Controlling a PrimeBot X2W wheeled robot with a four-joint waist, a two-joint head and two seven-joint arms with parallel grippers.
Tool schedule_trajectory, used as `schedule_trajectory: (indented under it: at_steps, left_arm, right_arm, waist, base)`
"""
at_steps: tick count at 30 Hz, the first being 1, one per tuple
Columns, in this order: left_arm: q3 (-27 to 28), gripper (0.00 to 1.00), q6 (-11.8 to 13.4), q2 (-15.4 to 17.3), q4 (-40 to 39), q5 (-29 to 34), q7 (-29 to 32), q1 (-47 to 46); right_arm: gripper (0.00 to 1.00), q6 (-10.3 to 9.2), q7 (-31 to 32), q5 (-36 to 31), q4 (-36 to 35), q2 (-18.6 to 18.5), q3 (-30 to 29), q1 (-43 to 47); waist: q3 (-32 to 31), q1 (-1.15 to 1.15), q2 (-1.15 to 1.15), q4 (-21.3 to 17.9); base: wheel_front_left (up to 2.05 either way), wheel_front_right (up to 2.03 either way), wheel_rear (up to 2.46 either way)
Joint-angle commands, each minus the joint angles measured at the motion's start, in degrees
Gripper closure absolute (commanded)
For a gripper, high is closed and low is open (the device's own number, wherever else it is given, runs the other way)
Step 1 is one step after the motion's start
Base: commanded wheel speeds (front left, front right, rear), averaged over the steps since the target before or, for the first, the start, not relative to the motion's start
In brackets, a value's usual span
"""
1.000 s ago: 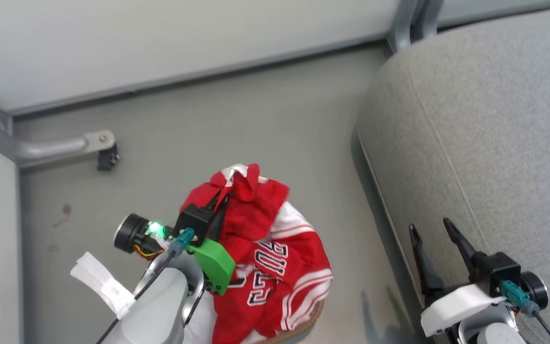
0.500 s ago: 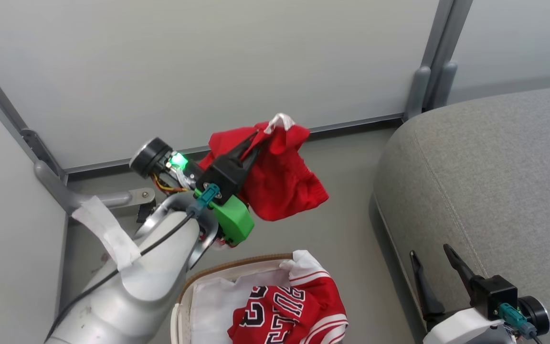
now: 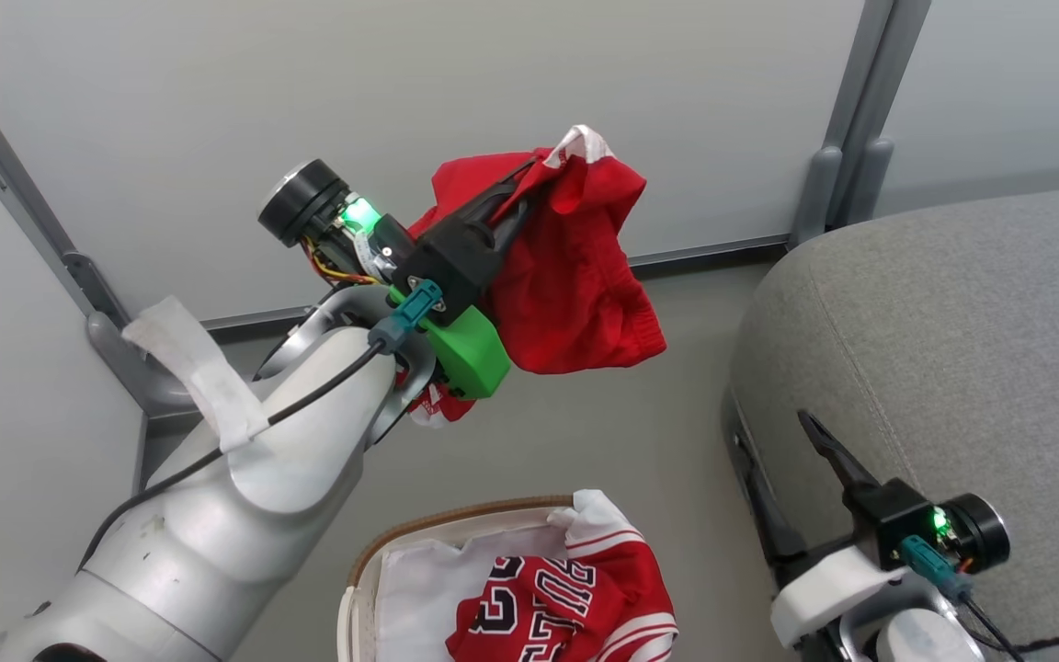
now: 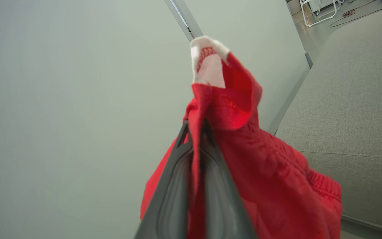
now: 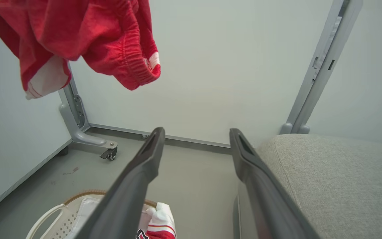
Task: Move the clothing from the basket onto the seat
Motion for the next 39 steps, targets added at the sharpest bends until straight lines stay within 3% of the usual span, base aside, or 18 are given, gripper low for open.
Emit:
schedule_trajectory:
  at_steps: [1,19,32,34,35,38,39]
  left_arm:
    - [-0.19,1.0,0.11,-0.34,-0.13,-0.22,-0.15,-1.22]
    - [-3.74,1.0,0.12,-3.09,-1.37,-1.32,-0.33,-0.63]
    - [-6.92,1.0,0.11,-3.86,-2.61,-2.98,-0.54,-1.92]
    - [-7.01,1.0,0.11,-3.86,-2.71,-3.38,-0.59,-1.84]
    - [-7.03,1.0,0.11,-3.76,-2.69,-3.49,-0.61,-1.75]
    - [-6.79,1.0,0.11,-3.2,-2.24,-4.06,-0.7,-1.18]
    - [-6.7,1.0,0.17,-3.07,-2.08,-4.13,-0.71,-0.98]
  right_arm:
    - [0.0,-0.06,-0.27,-1.3,0.44,-0.22,0.82,-1.48]
    - [0.0,-0.06,-0.28,-10.38,7.2,-1.31,6.76,-12.89]
    - [0.0,-0.06,-0.21,-4.08,20.74,-3.7,21.14,-22.86]
    - [0.17,-0.06,-0.21,-2.92,21.73,-3.49,22.69,-24.08]
    - [0.55,-0.06,-0.21,-2.32,22.07,-3.38,23.17,-24.43]
    - [0.9,-0.06,-0.21,-0.99,22.14,-3.17,24.39,-24.98]
    - [0.96,-0.06,-0.21,-0.74,21.97,-3.25,24.57,-25.07]
  waist:
    - [0.12,0.01,0.0,0.34]
    - [0.64,0.01,0.0,1.9]
    - [0.9,0.01,0.0,2.04]
    - [0.88,0.01,0.0,2.13]
    - [0.87,0.01,0.0,2.18]
    - [0.83,0.01,0.0,2.28]
    - [0.81,0.01,0.0,2.3]
  base:
    - [0.0,0.0,0.0]
    - [0.0,0.0,0.0]
    - [0.0,0.0,0.0]
    - [0.0,0.0,0.0]
    - [0.0,0.0,0.0]
    - [0.0,0.0,0.0]
    - [0.0,0.0,0.0]
